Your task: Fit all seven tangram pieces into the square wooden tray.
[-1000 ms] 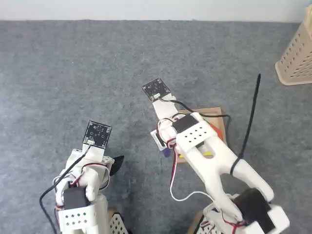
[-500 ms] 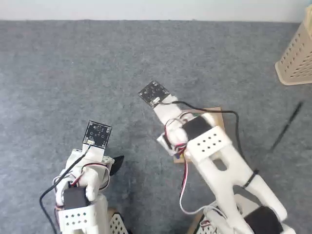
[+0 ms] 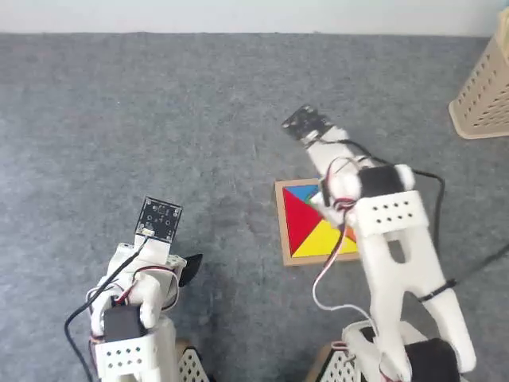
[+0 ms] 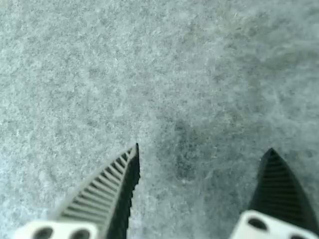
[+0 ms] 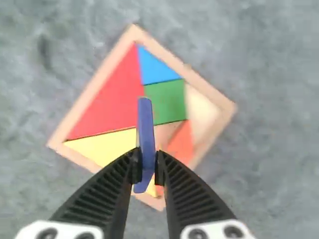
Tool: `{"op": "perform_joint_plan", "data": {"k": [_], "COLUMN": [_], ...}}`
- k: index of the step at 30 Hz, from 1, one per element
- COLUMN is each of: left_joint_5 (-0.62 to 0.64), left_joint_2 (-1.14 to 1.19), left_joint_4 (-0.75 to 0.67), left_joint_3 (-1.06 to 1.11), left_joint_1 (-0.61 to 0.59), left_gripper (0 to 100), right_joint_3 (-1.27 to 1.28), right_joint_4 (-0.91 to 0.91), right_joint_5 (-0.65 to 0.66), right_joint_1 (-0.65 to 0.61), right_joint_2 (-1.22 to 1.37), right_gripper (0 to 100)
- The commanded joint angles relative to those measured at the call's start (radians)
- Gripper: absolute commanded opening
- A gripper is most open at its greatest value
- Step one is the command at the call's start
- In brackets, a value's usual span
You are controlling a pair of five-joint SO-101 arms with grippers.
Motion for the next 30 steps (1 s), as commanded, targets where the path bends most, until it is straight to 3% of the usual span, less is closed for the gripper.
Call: {"op": "perform_joint_plan", "data": {"k": [1, 11, 20, 30], "left_joint_5": [-0.005, -0.005, -0.005, -0.005], "left_joint_2": [-0.017, -0.017, -0.017, -0.017], "left_joint_4": [0.008, 0.008, 0.008, 0.008], "left_joint_3": [-0.005, -0.005, -0.005, -0.005], "left_joint_1": [0.003, 0.003, 0.003, 0.003], "left_gripper": [35, 35, 35, 35], "right_joint_3": [-0.091, -0.222, -0.252, -0.249], "right_joint_4": [-0.030, -0.090, -0.173, -0.197], "right_joint_5": [0.064, 0.298, 0.345, 0.293], "right_joint_1": [0.050, 0.097, 0.137, 0.062], "right_joint_2": [0.070, 0.303, 0.427, 0.437], "right_gripper": [0.6, 0.6, 0.6, 0.6]}}
